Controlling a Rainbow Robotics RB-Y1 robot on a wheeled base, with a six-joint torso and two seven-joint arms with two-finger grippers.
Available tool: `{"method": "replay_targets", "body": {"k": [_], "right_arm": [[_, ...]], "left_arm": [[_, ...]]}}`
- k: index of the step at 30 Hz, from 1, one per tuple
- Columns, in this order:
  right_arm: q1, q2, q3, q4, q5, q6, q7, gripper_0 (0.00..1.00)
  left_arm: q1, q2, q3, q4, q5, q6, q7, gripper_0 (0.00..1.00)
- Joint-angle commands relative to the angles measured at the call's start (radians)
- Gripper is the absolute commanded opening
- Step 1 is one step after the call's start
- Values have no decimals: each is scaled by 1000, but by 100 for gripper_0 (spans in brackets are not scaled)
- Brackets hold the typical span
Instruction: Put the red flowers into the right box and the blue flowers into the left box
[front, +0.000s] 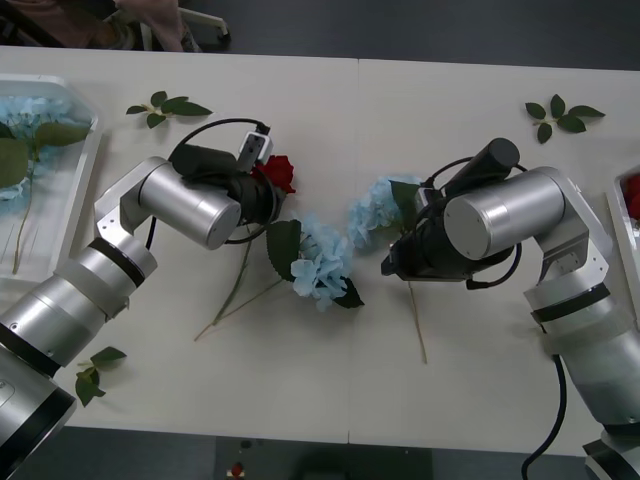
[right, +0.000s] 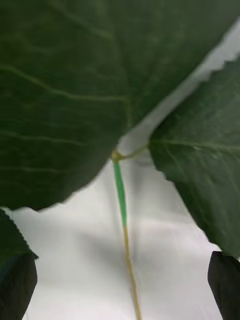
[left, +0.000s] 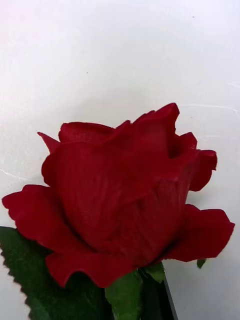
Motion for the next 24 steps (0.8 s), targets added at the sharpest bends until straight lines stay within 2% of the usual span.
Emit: {"method": "replay_targets", "body": {"k": [1, 5, 7, 20, 24], "right_arm": [[-11, 1, 12, 27, 13, -58, -58, 100], [-10, 2, 31, 59, 22, -114, -53, 100], [-11, 5, 35, 65, 28, -122, -53, 100], [-11, 21, 51, 94, 62, -156, -50, 100], [-10, 25, 51, 94, 76, -157, -49, 100]], "left_arm": [[-33, 1, -21, -16, -6, -9, -43, 22], [-33, 1, -22, -4, -7, -9, -48, 4], [-34, 3, -22, 3, -9, -9, -54, 0], [-42, 9, -22, -5, -20, -34, -68, 0], [-66, 38, -16, -50, 51, -34, -60, 0]]}}
